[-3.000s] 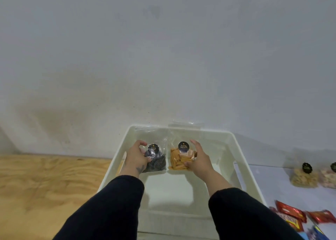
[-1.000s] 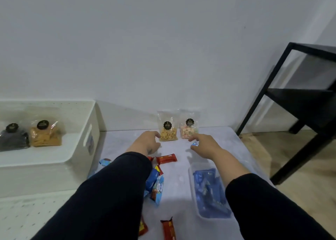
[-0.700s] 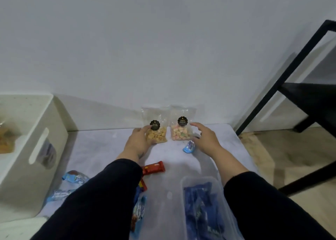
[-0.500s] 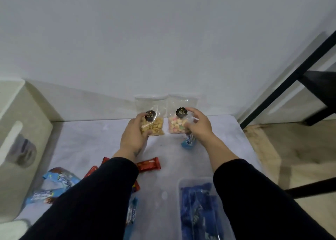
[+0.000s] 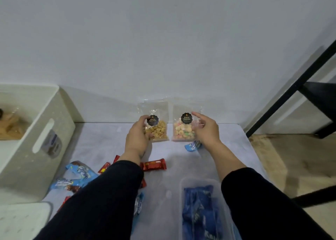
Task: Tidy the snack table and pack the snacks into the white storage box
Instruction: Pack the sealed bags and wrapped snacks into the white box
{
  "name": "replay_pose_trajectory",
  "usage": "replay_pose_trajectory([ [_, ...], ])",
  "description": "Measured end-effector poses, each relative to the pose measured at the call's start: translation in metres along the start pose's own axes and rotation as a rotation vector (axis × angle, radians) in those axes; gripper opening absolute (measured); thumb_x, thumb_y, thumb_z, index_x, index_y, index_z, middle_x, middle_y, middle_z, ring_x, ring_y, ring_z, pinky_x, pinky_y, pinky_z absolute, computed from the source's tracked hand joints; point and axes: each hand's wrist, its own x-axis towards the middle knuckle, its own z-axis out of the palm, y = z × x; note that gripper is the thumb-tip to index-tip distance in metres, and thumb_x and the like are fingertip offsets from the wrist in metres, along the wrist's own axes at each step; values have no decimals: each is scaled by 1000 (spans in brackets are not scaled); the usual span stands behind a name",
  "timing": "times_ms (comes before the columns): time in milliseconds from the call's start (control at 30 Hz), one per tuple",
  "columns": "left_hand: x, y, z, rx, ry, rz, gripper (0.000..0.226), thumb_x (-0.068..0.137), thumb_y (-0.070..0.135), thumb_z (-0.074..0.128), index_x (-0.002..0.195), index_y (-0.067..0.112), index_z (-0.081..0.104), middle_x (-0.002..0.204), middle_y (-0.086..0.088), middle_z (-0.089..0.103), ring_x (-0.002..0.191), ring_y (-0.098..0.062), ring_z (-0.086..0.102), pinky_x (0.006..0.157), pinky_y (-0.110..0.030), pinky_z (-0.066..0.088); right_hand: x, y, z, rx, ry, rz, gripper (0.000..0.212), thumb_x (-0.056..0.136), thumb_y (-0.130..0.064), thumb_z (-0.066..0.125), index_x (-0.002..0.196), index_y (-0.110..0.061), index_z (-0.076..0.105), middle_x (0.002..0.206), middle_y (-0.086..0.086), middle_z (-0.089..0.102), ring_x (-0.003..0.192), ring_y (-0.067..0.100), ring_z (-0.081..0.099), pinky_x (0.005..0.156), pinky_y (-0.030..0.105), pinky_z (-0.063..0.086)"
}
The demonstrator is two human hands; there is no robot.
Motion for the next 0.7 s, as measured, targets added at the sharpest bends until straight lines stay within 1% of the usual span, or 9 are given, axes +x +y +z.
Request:
replay_pose_trajectory([
  [67, -13, 10, -13, -13, 26, 28, 66, 82, -10, 55, 125, 39, 46, 113, -4, 56, 100, -23, 57, 84, -37, 50, -14, -14, -6, 8, -13, -42, 41, 88, -4, 59, 120, -28, 65, 108, 6, 63, 87, 15, 56, 55, -2, 42],
  [133, -30, 22, -30, -29, 57, 57, 67, 81, -10, 57, 125, 40, 47, 112, -4, 55, 102, -24, 57, 88, -42, 51, -29, -31, -11, 20, -19, -86, 43, 87, -2, 58, 121, -28, 64, 109, 7, 65, 87, 15, 57, 56, -1, 43],
  [200, -48, 32, -50, -32, 94, 80, 65, 81, -9, 59, 126, 37, 48, 112, -4, 55, 102, -24, 57, 89, -42, 51, -45, -50, -15, 36, -31, -126, 46, 86, 0, 57, 122, -29, 63, 108, 8, 66, 87, 14, 57, 60, 4, 45],
  [267, -68, 39, -72, -36, 139, 100, 65, 81, -8, 61, 127, 36, 48, 114, -6, 55, 102, -24, 57, 90, -44, 50, -64, -69, -17, 57, -55, -168, 51, 85, 3, 56, 123, -30, 62, 109, 8, 65, 90, 14, 58, 57, 4, 47],
  [333, -87, 42, -95, -55, 189, 108, 64, 82, -7, 61, 127, 36, 48, 113, -6, 54, 102, -25, 57, 90, -45, 51, -81, -89, -15, 78, -75, -212, 53, 84, 5, 55, 124, -30, 61, 106, 8, 65, 87, 12, 57, 54, 3, 46],
  [433, -112, 42, -131, -87, 272, 109, 63, 83, -9, 58, 126, 36, 49, 114, -6, 54, 100, -23, 55, 83, -37, 50, -104, -118, -8, 103, -110, -273, 54, 84, 5, 56, 124, -30, 61, 101, 7, 63, 80, 11, 55, 53, 4, 45],
  [500, -124, 40, -154, -88, 315, 114, 63, 84, -9, 57, 127, 36, 48, 117, -7, 53, 100, -21, 56, 83, -35, 51, -117, -137, 2, 109, -136, -307, 54, 83, 4, 58, 125, -30, 61, 99, 6, 62, 80, 13, 56, 56, 7, 46],
  [600, -136, 36, -190, -78, 362, 124, 64, 83, -8, 59, 125, 38, 47, 119, -9, 55, 97, -21, 59, 86, -40, 53, -134, -164, 20, 128, -159, -347, 51, 83, 2, 59, 124, -29, 61, 94, 3, 59, 78, 15, 56, 66, 18, 50],
  [700, -141, 29, -226, -91, 428, 122, 65, 80, -9, 60, 123, 38, 49, 113, -7, 55, 99, -27, 60, 87, -45, 54, -147, -190, 43, 129, -172, -400, 46, 86, -2, 59, 125, -27, 61, 91, 0, 57, 77, 13, 54, 70, 18, 50],
])
